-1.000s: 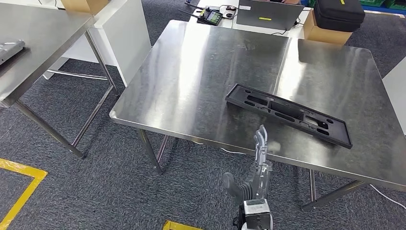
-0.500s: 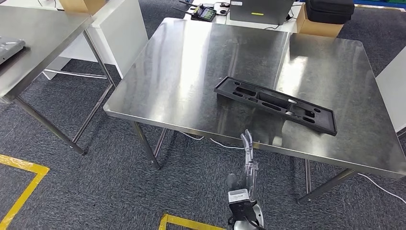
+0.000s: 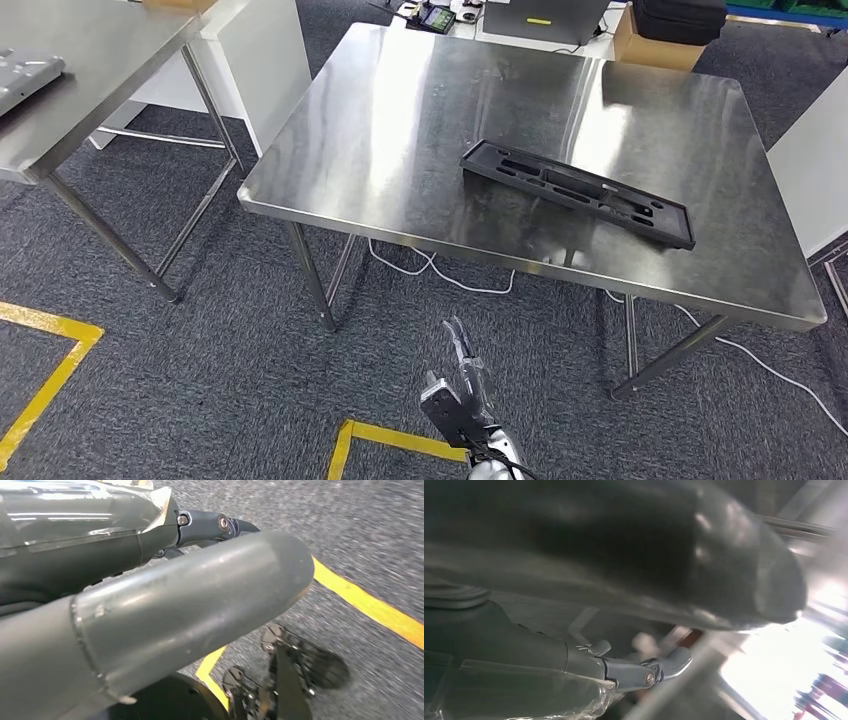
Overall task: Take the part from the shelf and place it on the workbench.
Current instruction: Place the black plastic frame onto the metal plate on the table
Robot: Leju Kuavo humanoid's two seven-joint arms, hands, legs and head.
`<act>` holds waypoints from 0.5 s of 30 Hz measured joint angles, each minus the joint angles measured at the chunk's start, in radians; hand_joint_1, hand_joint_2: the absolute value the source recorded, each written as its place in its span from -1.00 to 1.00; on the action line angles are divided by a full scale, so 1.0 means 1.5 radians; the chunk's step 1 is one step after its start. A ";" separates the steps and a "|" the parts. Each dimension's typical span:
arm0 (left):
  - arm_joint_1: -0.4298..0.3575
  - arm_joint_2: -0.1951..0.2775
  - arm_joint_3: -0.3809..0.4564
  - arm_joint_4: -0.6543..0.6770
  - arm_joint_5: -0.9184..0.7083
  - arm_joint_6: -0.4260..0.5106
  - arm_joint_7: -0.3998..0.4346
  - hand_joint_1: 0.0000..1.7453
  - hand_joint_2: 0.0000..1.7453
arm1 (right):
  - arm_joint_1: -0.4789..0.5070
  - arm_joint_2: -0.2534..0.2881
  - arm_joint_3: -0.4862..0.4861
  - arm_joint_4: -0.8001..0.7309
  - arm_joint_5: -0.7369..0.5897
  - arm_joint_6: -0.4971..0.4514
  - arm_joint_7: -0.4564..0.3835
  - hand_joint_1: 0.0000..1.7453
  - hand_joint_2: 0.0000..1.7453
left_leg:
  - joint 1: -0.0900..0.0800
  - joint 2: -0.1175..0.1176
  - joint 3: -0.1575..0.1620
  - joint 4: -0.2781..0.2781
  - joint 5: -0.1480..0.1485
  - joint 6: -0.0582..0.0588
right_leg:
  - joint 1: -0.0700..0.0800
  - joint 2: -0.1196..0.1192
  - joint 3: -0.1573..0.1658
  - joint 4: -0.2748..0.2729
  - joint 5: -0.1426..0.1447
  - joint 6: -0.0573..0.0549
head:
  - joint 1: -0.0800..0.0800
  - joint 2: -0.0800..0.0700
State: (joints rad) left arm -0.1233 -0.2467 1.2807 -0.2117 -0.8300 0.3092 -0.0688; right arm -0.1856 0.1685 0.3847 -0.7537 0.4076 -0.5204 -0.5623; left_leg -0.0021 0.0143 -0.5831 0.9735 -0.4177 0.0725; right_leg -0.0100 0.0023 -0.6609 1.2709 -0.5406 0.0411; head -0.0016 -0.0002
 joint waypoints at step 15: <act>0.003 0.004 0.001 0.000 -0.005 0.027 0.001 -1.00 -1.00 | 0.013 -0.035 -0.075 0.331 0.012 0.054 0.554 -1.00 -1.00 | 0.021 -0.008 -0.065 0.209 -0.095 -0.054 | -0.008 -0.012 0.089 -0.211 0.066 -0.027 | -0.008 0.000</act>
State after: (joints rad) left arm -0.1182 -0.2408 1.2815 -0.2124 -0.8370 0.3495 -0.0670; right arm -0.1667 0.1157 0.2729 -0.2577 0.4251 -0.4398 0.2689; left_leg 0.0301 0.0024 -0.6804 1.2877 -0.5607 -0.0086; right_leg -0.0216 -0.0162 -0.5269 0.9543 -0.4417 0.0011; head -0.0131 -0.0002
